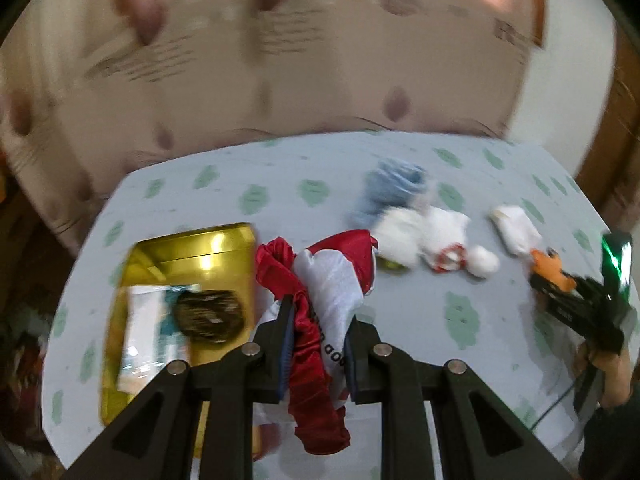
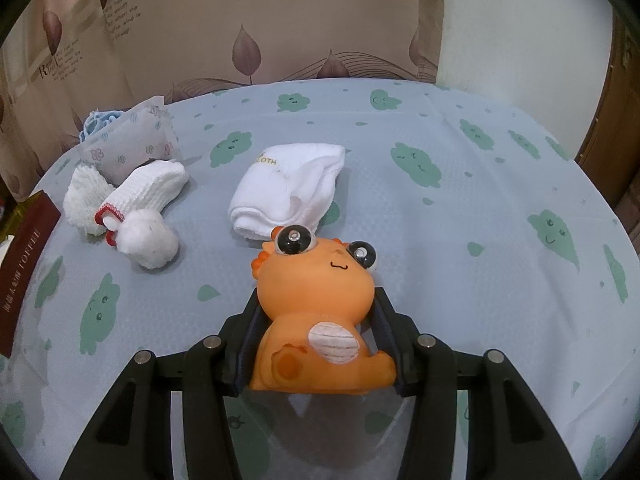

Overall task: Organize soft objects
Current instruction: 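Lower the red-and-white cloth into the tin box and open the left gripper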

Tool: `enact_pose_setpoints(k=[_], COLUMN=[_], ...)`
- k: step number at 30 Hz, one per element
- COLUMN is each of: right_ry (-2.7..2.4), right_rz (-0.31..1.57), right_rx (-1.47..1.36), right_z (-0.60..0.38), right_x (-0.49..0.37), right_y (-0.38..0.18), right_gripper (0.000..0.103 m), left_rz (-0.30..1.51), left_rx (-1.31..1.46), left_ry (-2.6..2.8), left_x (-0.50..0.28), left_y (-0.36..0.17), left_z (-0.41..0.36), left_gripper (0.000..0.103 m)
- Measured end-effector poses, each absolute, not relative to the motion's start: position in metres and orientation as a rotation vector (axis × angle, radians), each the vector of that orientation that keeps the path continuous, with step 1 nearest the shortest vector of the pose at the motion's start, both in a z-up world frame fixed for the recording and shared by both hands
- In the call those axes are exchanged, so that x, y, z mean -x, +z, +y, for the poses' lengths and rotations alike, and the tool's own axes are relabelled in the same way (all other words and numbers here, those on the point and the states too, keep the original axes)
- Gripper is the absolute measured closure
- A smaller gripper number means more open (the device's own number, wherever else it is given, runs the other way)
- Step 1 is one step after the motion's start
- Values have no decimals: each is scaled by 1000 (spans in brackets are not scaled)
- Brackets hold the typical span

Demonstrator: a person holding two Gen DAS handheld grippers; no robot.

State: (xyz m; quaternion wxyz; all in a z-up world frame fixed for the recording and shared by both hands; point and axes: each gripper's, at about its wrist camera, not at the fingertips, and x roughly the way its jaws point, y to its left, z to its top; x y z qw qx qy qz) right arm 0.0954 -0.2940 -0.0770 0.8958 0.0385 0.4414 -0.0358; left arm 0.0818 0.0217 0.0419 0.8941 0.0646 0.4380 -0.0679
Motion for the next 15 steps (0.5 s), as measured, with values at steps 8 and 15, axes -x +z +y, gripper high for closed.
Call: enact_pose_setpoints(k=[8,15], right_ry=[-79,-87], right_rz=[919,922], right_rx=[-68,-50], right_z=[-294,-293], right_x=[-95,-96], right_y=[-77,-77], right_gripper=[55,55], left_rz=[884,926], left_rx=[-47,-84], left_ry=[34,112], left_x=[-73,-80], left_y=[55,45], left_z=[77,124], left_gripper=[83,83])
